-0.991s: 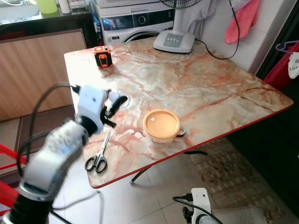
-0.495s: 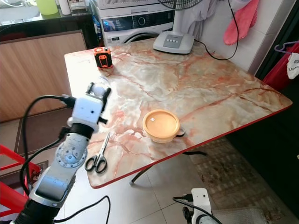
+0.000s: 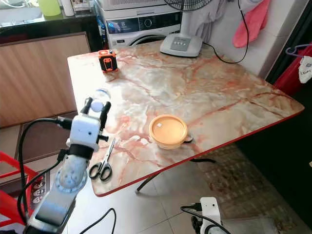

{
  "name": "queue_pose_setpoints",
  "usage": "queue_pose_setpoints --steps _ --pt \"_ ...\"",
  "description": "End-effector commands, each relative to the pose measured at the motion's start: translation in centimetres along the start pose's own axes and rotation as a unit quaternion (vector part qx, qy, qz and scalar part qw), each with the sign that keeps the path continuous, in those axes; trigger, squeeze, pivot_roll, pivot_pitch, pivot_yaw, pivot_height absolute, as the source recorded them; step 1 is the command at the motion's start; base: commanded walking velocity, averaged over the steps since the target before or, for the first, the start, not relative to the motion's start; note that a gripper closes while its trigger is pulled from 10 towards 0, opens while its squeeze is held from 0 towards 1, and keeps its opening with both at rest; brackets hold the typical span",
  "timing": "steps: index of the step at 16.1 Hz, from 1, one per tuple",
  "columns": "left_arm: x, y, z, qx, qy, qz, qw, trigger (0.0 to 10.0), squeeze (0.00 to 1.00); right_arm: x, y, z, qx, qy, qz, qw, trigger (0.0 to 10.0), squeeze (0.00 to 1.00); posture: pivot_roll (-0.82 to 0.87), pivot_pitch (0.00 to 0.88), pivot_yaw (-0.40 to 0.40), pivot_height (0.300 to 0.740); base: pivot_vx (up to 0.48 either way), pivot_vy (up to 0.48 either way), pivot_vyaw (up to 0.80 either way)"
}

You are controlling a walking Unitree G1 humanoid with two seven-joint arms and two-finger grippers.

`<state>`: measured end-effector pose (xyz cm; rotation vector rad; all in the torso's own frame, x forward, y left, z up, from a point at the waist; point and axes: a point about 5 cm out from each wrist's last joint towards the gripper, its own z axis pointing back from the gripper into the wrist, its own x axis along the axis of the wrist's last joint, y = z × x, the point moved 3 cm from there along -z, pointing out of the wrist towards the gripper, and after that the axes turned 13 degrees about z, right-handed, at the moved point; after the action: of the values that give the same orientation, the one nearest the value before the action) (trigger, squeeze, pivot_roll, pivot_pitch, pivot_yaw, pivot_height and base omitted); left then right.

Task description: Restocking fridge

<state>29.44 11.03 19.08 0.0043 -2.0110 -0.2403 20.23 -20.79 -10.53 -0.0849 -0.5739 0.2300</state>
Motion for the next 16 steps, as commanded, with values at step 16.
queue_pose_setpoints --steps 16 --pt "0.62 0.09 -0.22 -0.001 -0.025 -0.037 0.999 10.0 0.00 0.00 -0.27 0.03 -0.003 -0.001 0.000 1.000 10.0 0.00 -0.02 0.013 -0.057 0.740 0.000 0.000 0.00"
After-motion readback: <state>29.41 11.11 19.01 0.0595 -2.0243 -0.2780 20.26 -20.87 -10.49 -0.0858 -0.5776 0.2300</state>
